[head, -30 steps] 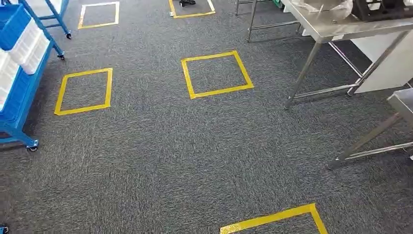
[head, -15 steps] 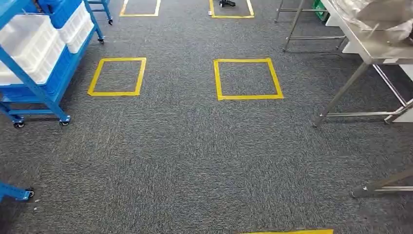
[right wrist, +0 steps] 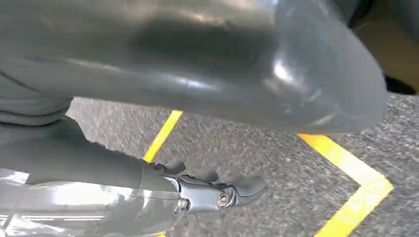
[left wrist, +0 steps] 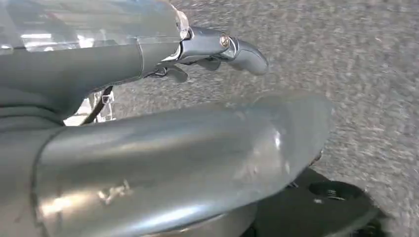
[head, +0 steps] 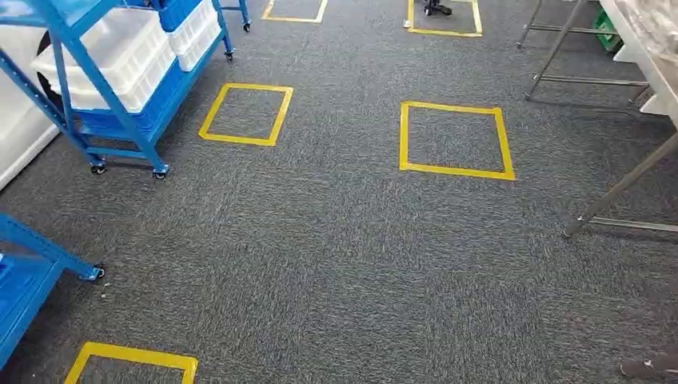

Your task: Take the parts from the cabinet and place them on the table.

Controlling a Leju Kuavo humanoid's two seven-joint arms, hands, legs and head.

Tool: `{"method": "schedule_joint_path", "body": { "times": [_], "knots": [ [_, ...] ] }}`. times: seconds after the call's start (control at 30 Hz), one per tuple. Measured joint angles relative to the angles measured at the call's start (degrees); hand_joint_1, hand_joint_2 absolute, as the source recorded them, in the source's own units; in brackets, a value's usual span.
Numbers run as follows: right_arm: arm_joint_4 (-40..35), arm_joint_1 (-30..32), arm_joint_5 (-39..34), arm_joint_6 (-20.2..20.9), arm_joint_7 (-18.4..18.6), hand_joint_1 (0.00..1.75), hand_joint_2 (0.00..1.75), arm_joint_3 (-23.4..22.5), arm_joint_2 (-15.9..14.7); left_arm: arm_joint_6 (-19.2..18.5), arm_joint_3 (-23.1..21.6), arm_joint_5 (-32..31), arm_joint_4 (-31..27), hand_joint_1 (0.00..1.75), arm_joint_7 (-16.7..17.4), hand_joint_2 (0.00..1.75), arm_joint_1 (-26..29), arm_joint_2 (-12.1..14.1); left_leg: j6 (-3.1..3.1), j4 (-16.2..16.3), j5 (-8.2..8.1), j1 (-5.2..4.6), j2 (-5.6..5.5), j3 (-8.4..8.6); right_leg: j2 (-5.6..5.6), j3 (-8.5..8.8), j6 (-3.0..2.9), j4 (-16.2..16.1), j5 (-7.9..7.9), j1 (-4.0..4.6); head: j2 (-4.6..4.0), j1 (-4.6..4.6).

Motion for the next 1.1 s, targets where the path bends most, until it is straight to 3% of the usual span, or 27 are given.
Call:
{"method": "schedule_joint_path", "body": {
  "times": [0.03, 0.07, 0.13, 0.2, 0.23, 0.27, 0.3, 0.37, 0.4, 0.43, 0.5, 0.53, 0.57, 0.63, 0.7, 0.73, 0.77, 0.8, 0.87, 0.9, 0.93, 0.97, 1.03, 1.07, 1.1],
  "knots": [
    [0.0, -0.01, 0.07, 0.02, 0.02, 0.0, 0.0, 0.07, 0.02, 0.0, 0.0, -0.04, 0.0, 0.0, 0.0, 0.0, -0.06, 0.04, 0.28, -5.73, 1.8, -0.08, 2.67, 3.26, -0.68, 0.39, 0.34, 0.05, -0.28, 0.08, 0.02, 0.0],
    [0.0, 0.03, 0.15, 0.13, 0.13, 0.0, 0.0, 0.09, 0.02, -0.02, 0.0, -0.09, 0.0, 0.0, -0.02, 0.0, -0.22, 0.09, 0.78, -6.54, 1.26, -0.65, 3.42, 3.75, -1.26, 0.47, 0.8, 0.15, -0.6, 0.47, 0.02, 0.07],
    [0.0, -0.21, 0.26, 0.26, 0.13, 0.0, 0.0, 0.2, 0.0, -0.04, 0.0, -0.17, 0.0, 0.0, -0.04, 0.0, -0.1, 0.11, 1.42, -6.67, 1.51, -0.69, 2.21, 3.39, -2.01, 0.65, 1.15, 0.18, -0.62, 0.44, 0.0, 0.24],
    [0.0, -0.73, 0.39, 0.33, 0.13, 0.0, 0.0, 0.44, 0.02, -0.04, 0.0, -0.28, 0.0, 0.0, -0.04, 0.0, 0.07, 0.24, 2.17, -7.13, 1.74, -0.83, 1.1, 3.05, -2.97, 0.99, 1.87, -0.02, -0.67, 0.3, 0.02, 0.13],
    [0.0, -0.63, 0.42, 0.33, 0.15, 0.0, 0.0, 0.55, 0.02, -0.04, 0.0, -0.5, 0.0, 0.0, -0.04, 0.0, 0.04, 0.26, 2.61, -7.65, 2.15, -0.31, 0.56, 3.7, -2.36, 0.89, 2.2, 0.34, -1.3, 0.08, 0.0, 0.15],
    [0.0, -0.58, 0.44, 0.35, 0.13, 0.0, 0.0, 0.57, 0.02, -0.06, 0.0, -0.59, 0.0, 0.0, -0.07, 0.0, 0.08, 0.35, 2.8, -7.74, 2.27, -0.38, -0.03, 3.72, 1.29, 0.57, 2.46, 1.74, -2.25, -0.12, 0.0, 0.46],
    [0.0, -0.53, 0.44, 0.35, 0.15, 0.0, 0.0, 0.57, 0.04, -0.04, 0.0, -0.61, 0.0, 0.0, -0.04, 0.0, 0.05, 0.42, 2.98, -7.74, 2.32, -0.35, -0.54, 3.55, 3.07, -1.08, 2.44, 5.3, -4.61, -0.19, 0.02, 0.68],
    [0.02, -0.33, 0.61, 0.39, 0.17, 0.0, 0.0, 0.66, 0.04, -0.11, 0.0, -0.65, 0.0, 0.0, -0.02, 0.0, -0.04, 0.44, 3.23, -7.73, 2.43, -0.6, -1.87, 3.35, 3.97, -5.77, 2.45, 14.54, -8.53, -0.27, 0.0, 0.74],
    [0.02, -0.27, 0.81, 0.46, 0.22, 0.0, 0.0, 0.77, 0.04, -0.11, 0.0, -0.66, 0.0, 0.0, -0.02, 0.0, -0.03, 0.44, 3.25, -7.69, 2.45, -0.68, -2.64, 3.36, 4.05, -7.06, 2.43, 16.65, -8.55, -0.23, 0.0, 0.74],
    [0.02, -0.27, 1.05, 0.5, 0.28, 0.0, 0.0, 0.94, 0.04, -0.11, 0.0, -0.66, 0.0, 0.0, 0.0, 0.0, -0.01, 0.44, 3.25, -7.65, 2.44, -0.75, -3.52, 3.45, 4.18, -7.1, 2.28, 16.06, -7.15, -0.2, 0.02, 0.72],
    [0.02, -0.21, 1.4, 0.5, 0.35, 0.0, 0.0, 1.18, 0.04, -0.09, 0.0, -0.65, 0.0, 0.0, 0.0, 0.0, -0.04, 0.44, 3.18, -7.57, 2.41, -0.79, -5.24, 3.7, 5.0, -4.25, 1.73, 8.85, -1.92, -0.19, 0.0, 0.74],
    [0.02, -0.15, 1.44, 0.5, 0.35, 0.0, 0.0, 1.27, 0.02, -0.07, 0.0, -0.66, 0.0, 0.0, 0.0, 0.0, -0.04, 0.42, 3.13, -7.55, 2.39, -0.77, -6.0, 3.79, 6.93, -2.17, 1.38, 3.79, 0.8, -0.19, 0.02, 0.79],
    [0.09, 0.05, 1.44, 0.5, 0.41, 0.0, 0.0, 1.33, -0.04, -0.04, 0.0, -0.66, 0.0, 0.0, 0.02, 0.0, -0.1, 0.39, 2.85, -7.4, 2.38, -0.9, -6.48, 3.57, 10.1, -1.46, 1.08, 1.63, 0.81, -0.09, 0.02, 0.7],
    [0.09, -0.14, 1.44, 0.48, 0.5, 0.0, 0.0, 1.42, -0.04, 0.09, 0.0, -0.66, 0.0, 0.0, 0.22, 0.0, -0.3, 0.37, 2.11, -7.15, 2.55, -0.64, -7.61, 2.94, 9.4, -1.4, 1.09, 0.82, 0.71, 0.03, 0.0, 0.7],
    [0.09, -0.37, 1.49, 0.39, 0.52, 0.0, 0.0, 1.49, -0.04, 0.17, 0.0, -0.66, 0.0, 0.0, 0.53, 0.0, -0.07, 0.35, 1.3, -7.42, 2.73, -0.42, -9.06, 2.48, 8.17, -1.16, 0.57, 0.63, 0.77, 0.19, 0.0, 0.7],
    [0.09, -0.4, 1.59, 0.37, 0.68, 0.0, 0.0, 1.53, 0.0, 0.24, 0.0, -0.66, 0.0, 0.0, 0.7, 0.0, -0.12, 0.35, 1.2, -6.5, 2.14, -0.49, -7.59, 2.51, 6.98, -0.79, 0.08, -0.04, 1.13, -0.41, 0.0, 0.55],
    [0.09, -0.18, 1.64, 0.35, 0.72, 0.0, 0.0, 1.53, 0.0, 0.31, 0.0, -0.66, 0.0, 0.0, 0.76, 0.0, -0.14, 0.35, 1.03, -4.6, 0.71, -0.82, -4.57, 1.61, 6.36, -0.58, -0.2, -0.32, 1.08, -0.25, 0.0, 0.46],
    [0.09, -0.03, 1.64, 0.35, 0.74, 0.0, 0.0, 1.55, 0.0, 0.31, 0.0, -0.66, 0.0, 0.0, 0.83, 0.0, -0.25, 0.33, 0.8, -0.64, -1.62, -0.71, -2.81, -0.34, 5.36, -0.51, -0.59, -0.32, 1.02, -0.11, 0.0, -0.02],
    [0.11, 0.09, 1.64, 0.35, 0.81, 0.0, 0.0, 1.55, -0.02, 0.31, 0.0, -0.66, 0.0, 0.0, 0.85, 0.0, -0.37, 0.33, 0.4, 8.5, -5.58, -0.45, -1.63, -4.76, 3.47, -0.51, -0.76, -0.24, 0.84, 0.14, 0.0, -0.02],
    [0.11, 0.08, 1.64, 0.35, 0.81, 0.0, 0.0, 1.55, -0.02, 0.31, 0.0, -0.66, 0.0, 0.0, 0.85, 0.0, -0.32, 0.33, 0.21, 11.09, -6.07, -0.29, -1.46, -5.99, 2.64, -0.52, -0.76, -0.21, 0.76, 0.2, 0.0, -0.04],
    [0.11, 0.03, 1.64, 0.35, 0.81, 0.0, 0.0, 1.58, -0.02, 0.31, 0.0, -0.66, 0.0, 0.0, 0.85, 0.0, -0.22, 0.33, 0.1, 10.78, -5.14, -0.15, -1.28, -5.78, 1.87, -0.45, -0.7, -0.17, 0.67, 0.22, 0.02, -0.02],
    [0.09, -0.06, 1.64, 0.35, 0.81, 0.0, 0.0, 1.6, -0.02, 0.28, 0.0, -0.66, 0.0, 0.0, 0.85, 0.0, -0.13, 0.33, 0.04, 7.71, -3.1, -0.09, -1.04, -4.17, 1.13, -0.36, -0.62, -0.1, 0.51, 0.22, 0.0, -0.04],
    [0.09, -0.15, 1.66, 0.35, 0.81, 0.0, 0.0, 1.62, 0.0, 0.31, 0.0, -0.66, 0.0, 0.0, 0.85, 0.0, -0.17, 0.33, 0.29, -2.66, 1.64, -0.1, 0.79, 1.5, -0.2, 0.14, -0.29, 0.05, 0.08, 0.2, 0.0, -0.06],
    [0.09, -0.07, 1.66, 0.35, 0.83, 0.0, 0.0, 1.64, -0.02, 0.29, 0.0, -0.66, 0.0, 0.0, 0.85, 0.0, -0.27, 0.33, 0.52, -6.39, 1.74, -0.38, 3.53, 3.45, -0.78, 0.37, 0.02, 0.08, -0.17, 0.39, 0.0, -0.06],
    [0.09, -0.06, 1.66, 0.35, 0.81, 0.0, 0.0, 1.64, -0.02, 0.31, 0.0, -0.66, 0.0, 0.0, 0.85, 0.0, -0.47, 0.33, 1.07, -6.87, 1.8, -0.76, 3.04, 3.68, -1.44, 0.4, 0.47, 0.35, -0.5, 0.72, 0.02, 0.0]
  ]
}}
